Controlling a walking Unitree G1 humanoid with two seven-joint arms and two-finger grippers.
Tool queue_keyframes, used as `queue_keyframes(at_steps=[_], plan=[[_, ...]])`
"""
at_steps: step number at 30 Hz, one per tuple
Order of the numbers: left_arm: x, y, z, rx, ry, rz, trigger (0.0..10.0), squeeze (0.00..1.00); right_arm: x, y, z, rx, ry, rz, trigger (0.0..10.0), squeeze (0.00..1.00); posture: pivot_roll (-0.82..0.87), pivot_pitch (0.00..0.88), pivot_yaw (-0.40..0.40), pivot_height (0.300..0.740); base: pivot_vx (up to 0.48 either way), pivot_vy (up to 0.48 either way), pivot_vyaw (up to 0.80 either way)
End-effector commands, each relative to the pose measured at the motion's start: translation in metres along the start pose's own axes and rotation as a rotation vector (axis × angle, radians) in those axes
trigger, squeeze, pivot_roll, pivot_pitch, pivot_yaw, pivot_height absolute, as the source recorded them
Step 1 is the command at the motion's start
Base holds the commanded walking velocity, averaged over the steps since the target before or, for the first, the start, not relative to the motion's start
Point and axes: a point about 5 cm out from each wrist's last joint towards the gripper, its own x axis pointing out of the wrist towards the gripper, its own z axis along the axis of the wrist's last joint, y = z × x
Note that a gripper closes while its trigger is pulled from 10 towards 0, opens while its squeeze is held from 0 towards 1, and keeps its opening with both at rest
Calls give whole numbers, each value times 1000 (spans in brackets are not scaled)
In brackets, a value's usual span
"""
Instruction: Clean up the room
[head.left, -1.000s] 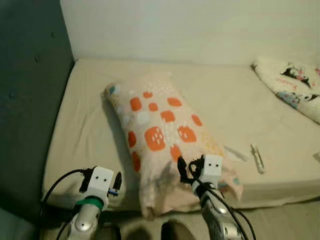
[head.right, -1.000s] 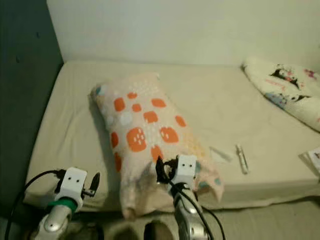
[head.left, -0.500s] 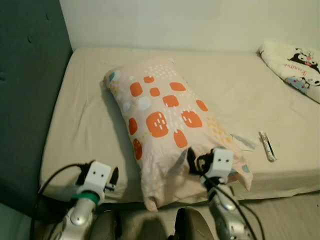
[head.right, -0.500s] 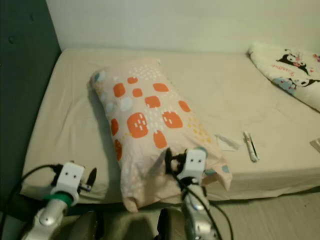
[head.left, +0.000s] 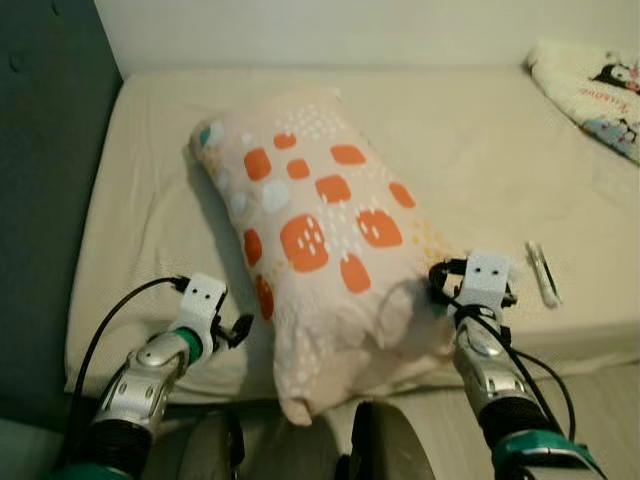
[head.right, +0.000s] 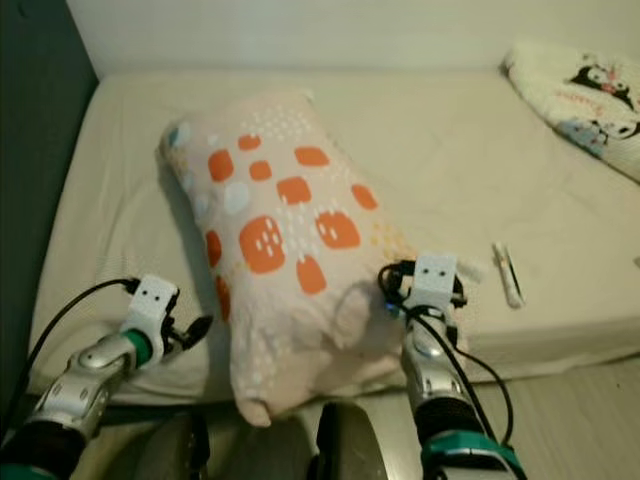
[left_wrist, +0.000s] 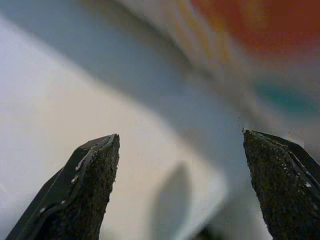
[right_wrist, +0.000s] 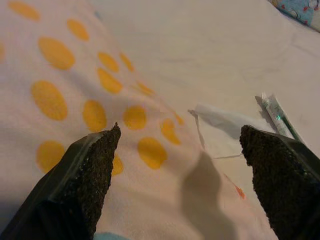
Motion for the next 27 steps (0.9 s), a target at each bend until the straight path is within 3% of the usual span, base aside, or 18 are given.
queue_keyframes(at_steps=[1, 2, 4, 5, 6, 7, 9, 11, 13, 14, 16, 19, 20, 21, 22, 24, 25, 27], plan=[[-2, -8, -11, 75, 44, -90, 10000, 0, -3, 2, -16, -83, 82, 1, 10000, 0, 128, 183, 19, 615, 0, 0, 0], [-2, -8, -11, 75, 44, -90, 10000, 0, -3, 2, -16, -83, 82, 1, 10000, 0, 128, 183, 19, 615, 0, 0, 0], [-4, -19, 2, 115, -27, -255, 10000, 0, -5, 15, -22, -198, 131, 45, 10000, 0, 151, 189, 8, 615, 0, 0, 0], [-4, -19, 2, 115, -27, -255, 10000, 0, -5, 15, -22, -198, 131, 45, 10000, 0, 151, 189, 8, 615, 0, 0, 0], [-3, -28, 14, 81, -90, -329, 10000, 0, -8, 29, -24, -236, 157, 117, 10000, 0, 157, 191, 4, 615, 0, 0, 0], [-3, -28, 14, 81, -90, -329, 10000, 0, -8, 29, -24, -236, 157, 117, 10000, 0, 157, 191, 4, 615, 0, 0, 0], [4, -33, 43, -37, -235, -343, 10000, 0, -20, 68, -28, -270, 199, 334, 10000, 0, 156, 189, -3, 615, 0, 0, 0], [4, -33, 43, -37, -235, -343, 10000, 0, -20, 68, -28, -270, 199, 334, 10000, 0, 156, 189, -3, 615, 0, 0, 0], [9, -32, 58, -127, -310, -315, 10000, 0, -29, 91, -28, -271, 208, 463, 10000, 0, 151, 186, -13, 615, 0, 0, 0], [9, -32, 58, -127, -310, -315, 10000, 0, -29, 91, -28, -271, 208, 463, 10000, 0, 151, 186, -13, 615, 0, 0, 0], [11, -26, 69, -159, -371, -248, 10000, 0, -40, 116, -22, -206, 201, 592, 10000, 0, 151, 186, -13, 615, 0, 0, 0], [11, -17, 71, -133, -376, -178, 10000, 0, -47, 133, -16, -147, 188, 682, 10000, 0, 156, 185, -18, 615, 0, 0, 0], [8, -3, 69, -103, -366, -73, 10000, 0, -56, 150, -8, -66, 175, 781, 10000, 0, 160, 186, -16, 615, 0, 0, 0], [8, -3, 69, -103, -366, -73, 10000, 0, -56, 150, -8, -66, 175, 781, 10000, 0, 160, 186, -16, 615, 0, 0, 0], [3, 17, 65, -61, -345, 64, 10000, 0, -65, 168, 4, 23, 157, 876, 10000, 0, 160, 186, -16, 615, 0, 0, 0], [3, 17, 65, -61, -345, 64, 10000, 0, -65, 168, 4, 23, 157, 876, 10000, 0, 160, 186, -16, 615, 0, 0, 0], [-11, 45, 59, -29, -327, 237, 10000, 0, -73, 184, 23, 139, 122, 955, 10000, 0, 168, 190, -14, 615, 0, 0, 0], [-11, 45, 59, -29, -327, 237, 10000, 0, -73, 184, 23, 139, 122, 955, 10000, 0, 168, 190, -14, 615, 0, 0, 0]])
